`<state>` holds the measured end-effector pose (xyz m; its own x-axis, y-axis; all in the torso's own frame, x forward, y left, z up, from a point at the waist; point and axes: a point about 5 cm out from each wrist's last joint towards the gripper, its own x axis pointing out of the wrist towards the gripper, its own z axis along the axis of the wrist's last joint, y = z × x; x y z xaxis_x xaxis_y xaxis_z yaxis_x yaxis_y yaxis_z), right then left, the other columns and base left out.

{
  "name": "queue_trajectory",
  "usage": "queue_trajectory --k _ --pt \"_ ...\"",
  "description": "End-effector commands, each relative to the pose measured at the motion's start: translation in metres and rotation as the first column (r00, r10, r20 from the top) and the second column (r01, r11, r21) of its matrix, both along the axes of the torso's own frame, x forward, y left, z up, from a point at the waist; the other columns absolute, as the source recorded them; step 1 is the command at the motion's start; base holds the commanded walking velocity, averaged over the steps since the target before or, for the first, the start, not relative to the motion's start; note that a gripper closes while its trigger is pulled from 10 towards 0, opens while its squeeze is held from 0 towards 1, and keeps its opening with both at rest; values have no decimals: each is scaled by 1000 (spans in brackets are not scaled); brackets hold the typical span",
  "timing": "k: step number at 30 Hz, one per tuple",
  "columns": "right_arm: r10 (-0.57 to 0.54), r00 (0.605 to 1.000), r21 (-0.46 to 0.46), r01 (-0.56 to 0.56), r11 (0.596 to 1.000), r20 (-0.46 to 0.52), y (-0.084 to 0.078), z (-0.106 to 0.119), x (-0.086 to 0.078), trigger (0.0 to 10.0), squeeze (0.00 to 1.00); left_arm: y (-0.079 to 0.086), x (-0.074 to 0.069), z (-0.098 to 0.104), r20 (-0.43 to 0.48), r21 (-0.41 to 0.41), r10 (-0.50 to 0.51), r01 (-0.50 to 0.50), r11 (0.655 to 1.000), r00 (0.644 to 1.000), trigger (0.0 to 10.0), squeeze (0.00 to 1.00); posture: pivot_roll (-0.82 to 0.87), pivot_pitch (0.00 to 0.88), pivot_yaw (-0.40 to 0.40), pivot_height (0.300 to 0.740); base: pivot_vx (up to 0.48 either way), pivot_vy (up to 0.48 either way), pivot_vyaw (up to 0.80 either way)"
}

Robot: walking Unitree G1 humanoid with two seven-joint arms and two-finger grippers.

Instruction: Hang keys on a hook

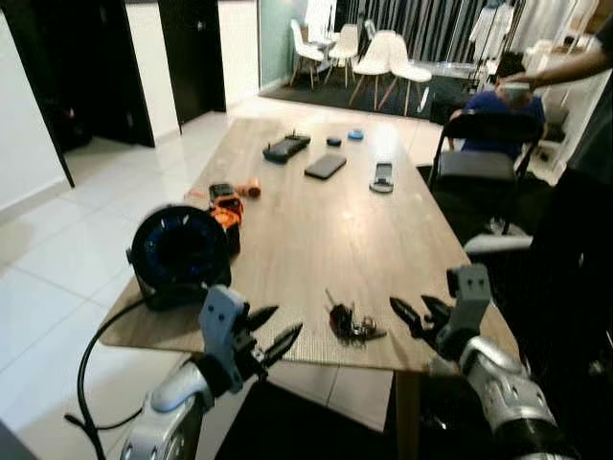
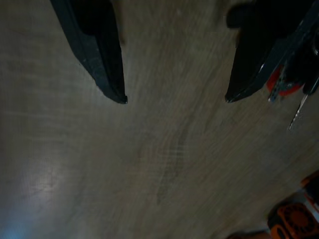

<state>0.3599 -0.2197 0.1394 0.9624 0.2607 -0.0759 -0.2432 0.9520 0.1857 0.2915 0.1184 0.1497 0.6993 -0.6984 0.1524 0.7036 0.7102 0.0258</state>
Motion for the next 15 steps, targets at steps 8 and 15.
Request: queue_trajectory --k 8,15 --pt "45 995 -54 -50 997 -86 11 -4 11 10000 0 0 -2 -3 -7 19 10 -10 1000 1000 10000 0 56 113 -4 740 0 0 0" --pt "112 986 -77 -122 989 -123 17 -5 14 10000 0 -1 -1 -3 -4 24 7 -7 1000 1000 10000 0 52 114 0 740 0 0 0"
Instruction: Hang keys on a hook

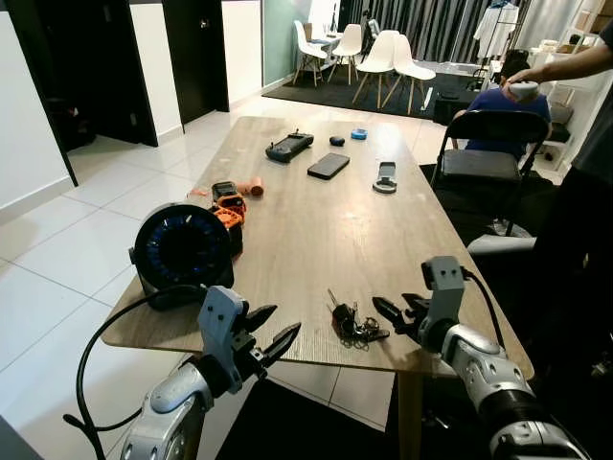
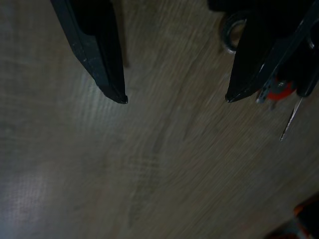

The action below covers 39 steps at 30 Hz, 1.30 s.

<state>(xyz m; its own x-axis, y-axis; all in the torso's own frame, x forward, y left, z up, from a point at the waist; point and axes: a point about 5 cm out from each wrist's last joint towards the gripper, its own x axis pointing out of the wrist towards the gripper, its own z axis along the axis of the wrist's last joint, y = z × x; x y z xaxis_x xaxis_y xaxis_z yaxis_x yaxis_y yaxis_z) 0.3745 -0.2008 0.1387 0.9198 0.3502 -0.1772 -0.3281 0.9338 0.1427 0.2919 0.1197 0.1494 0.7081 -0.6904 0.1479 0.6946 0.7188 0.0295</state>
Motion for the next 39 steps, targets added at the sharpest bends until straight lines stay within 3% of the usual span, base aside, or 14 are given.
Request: queue_trajectory --k 1,11,22,29,39 --pt "13 999 -15 -13 1000 -34 -2 -5 -1 10000 0 -2 -1 -2 -4 18 -6 6 1000 1000 10000 0 52 114 0 740 0 0 0" --pt "114 986 -97 -126 987 -122 -1 -22 -9 10000 0 -2 -1 -3 -2 29 -10 10 1000 1000 10000 0 51 115 1 740 0 0 0" --pt "174 981 -76 -181 980 -90 6 -20 -10 10000 0 1 0 -2 3 36 -2 1 999 1000 10000 0 53 113 -1 740 0 0 0" --pt "321 945 -28 -323 946 -66 28 -21 -21 10000 0 2 0 -1 9 37 7 -7 999 1000 10000 0 51 112 -2 740 0 0 0" --pt "418 907 -5 -419 908 -51 51 -23 -34 10000 0 4 0 -1 12 39 12 -12 999 1000 10000 0 52 106 -9 740 0 0 0"
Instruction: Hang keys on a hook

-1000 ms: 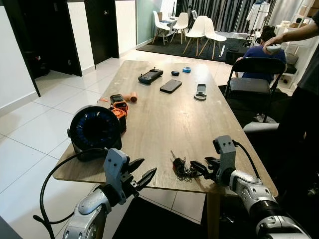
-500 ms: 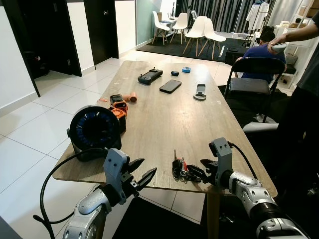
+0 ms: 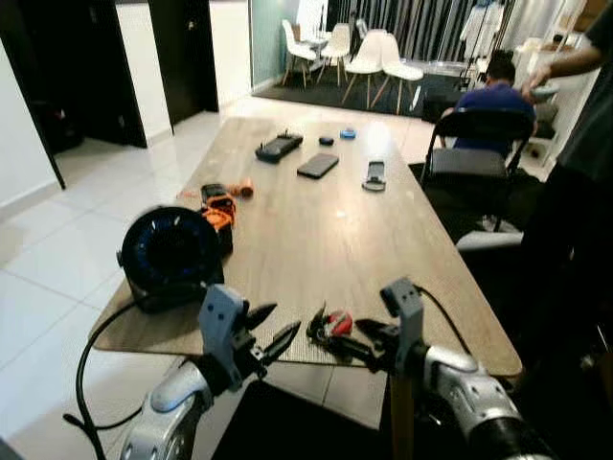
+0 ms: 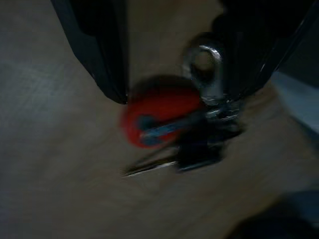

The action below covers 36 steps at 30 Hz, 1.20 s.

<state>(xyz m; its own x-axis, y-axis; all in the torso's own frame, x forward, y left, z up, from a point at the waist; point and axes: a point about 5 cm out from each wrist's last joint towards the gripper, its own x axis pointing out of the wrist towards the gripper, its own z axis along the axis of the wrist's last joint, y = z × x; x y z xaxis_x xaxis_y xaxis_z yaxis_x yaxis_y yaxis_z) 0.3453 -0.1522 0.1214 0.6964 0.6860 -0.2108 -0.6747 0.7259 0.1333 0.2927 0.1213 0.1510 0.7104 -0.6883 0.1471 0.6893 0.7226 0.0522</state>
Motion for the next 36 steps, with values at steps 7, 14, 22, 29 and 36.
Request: queue_trajectory --k 7,14,22,29,36 --pt "53 999 31 -52 998 -13 17 -1 -12 10000 0 3 -1 -3 -1 22 8 -8 1000 1000 10000 0 51 101 -12 740 0 0 0" --pt "63 998 43 -63 997 -7 20 2 -16 10000 0 3 -2 -4 -2 22 9 -9 1000 1000 10000 0 51 92 -15 740 0 0 0" --pt "77 994 19 -75 997 -77 17 -10 -28 10000 0 4 -2 -6 -10 29 5 -5 1000 1000 10000 0 53 99 -17 740 0 0 0" --pt "-24 994 13 25 1000 -103 5 -14 -24 10000 0 3 -3 -6 -14 23 8 -8 1000 1000 10000 0 53 104 -17 740 0 0 0" --pt "-72 991 33 76 997 -111 3 -10 -18 10000 0 3 -2 -6 -14 22 8 -7 1000 1000 10000 0 53 106 -12 740 0 0 0"
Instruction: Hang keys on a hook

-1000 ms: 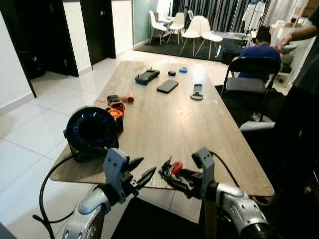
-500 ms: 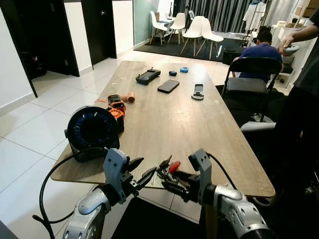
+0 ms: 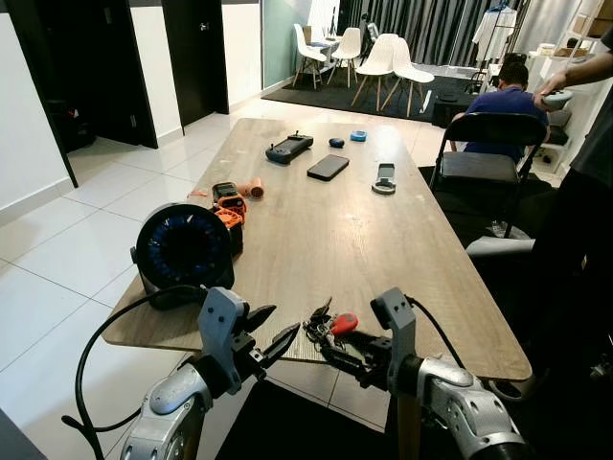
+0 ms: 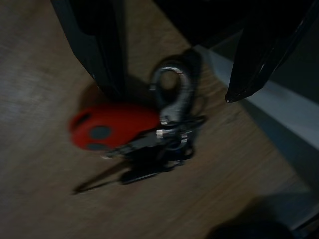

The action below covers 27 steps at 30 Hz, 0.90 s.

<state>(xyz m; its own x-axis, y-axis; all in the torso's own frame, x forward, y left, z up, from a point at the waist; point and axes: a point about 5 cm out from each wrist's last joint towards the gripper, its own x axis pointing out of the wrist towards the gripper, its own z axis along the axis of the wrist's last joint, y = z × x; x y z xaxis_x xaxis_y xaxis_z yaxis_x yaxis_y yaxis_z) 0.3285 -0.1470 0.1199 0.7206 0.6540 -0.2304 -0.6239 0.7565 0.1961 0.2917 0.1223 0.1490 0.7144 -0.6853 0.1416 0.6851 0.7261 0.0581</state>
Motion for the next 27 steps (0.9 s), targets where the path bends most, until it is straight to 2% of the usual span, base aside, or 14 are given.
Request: queue_trajectory --k 1,4,5,6,7,8,11,12,13,14,15,16,27 --pt "-22 998 8 23 1000 -54 -2 -8 -1 10000 0 2 -1 -4 -13 14 2 -2 1000 1000 10000 0 53 106 -12 740 0 0 0" --pt "-30 997 14 31 999 -65 -2 -8 1 10000 0 2 0 -4 -13 15 3 -3 1000 1000 10000 0 54 106 -13 740 0 0 0" --pt "-37 996 16 38 999 -76 -2 -9 2 7529 0 2 0 -4 -15 17 4 -4 1000 1000 10000 0 55 107 -15 740 0 0 0" --pt "-37 996 16 38 999 -76 -2 -9 2 7529 0 2 0 -4 -15 17 4 -4 1000 1000 10000 0 55 107 -15 740 0 0 0" --pt "-41 996 15 42 999 -84 -3 -10 2 5255 0 2 0 -4 -16 18 5 -4 1000 1000 10000 0 55 107 -15 740 0 0 0" --pt "-45 995 11 46 999 -90 -3 -10 3 3922 0 2 0 -4 -17 18 5 -5 1000 1000 10000 0 55 107 -15 740 0 0 0" --pt "-50 994 3 51 999 -100 -3 -11 3 3569 0 2 0 -5 -19 19 6 -6 1000 1000 10000 0 54 107 -15 740 0 0 0" --pt "-52 993 2 52 999 -102 -3 -11 3 3569 0 2 0 -5 -20 19 6 -6 1000 1000 10000 0 54 107 -15 740 0 0 0" --pt "-54 993 -1 54 999 -105 -3 -12 3 4000 0 2 0 -5 -20 19 6 -6 1000 1000 10000 0 53 107 -16 740 0 0 0" --pt "-53 993 -5 53 999 -109 -3 -12 4 4902 0 2 -1 -5 -20 19 6 -6 1000 1000 10000 0 53 107 -16 740 0 0 0" --pt "-53 993 -5 53 999 -109 -3 -12 4 4902 0 2 -1 -5 -20 19 6 -6 1000 1000 10000 0 53 107 -16 740 0 0 0" --pt "-53 992 -12 52 999 -111 -3 -12 4 10000 0 2 -1 -5 -21 20 6 -6 1000 1000 10000 0 53 107 -16 740 0 0 0" --pt "-50 991 -56 44 997 -122 -4 -13 5 10000 0 2 -1 -6 -24 26 11 -10 1000 1000 10000 0 54 107 -19 740 0 0 0"
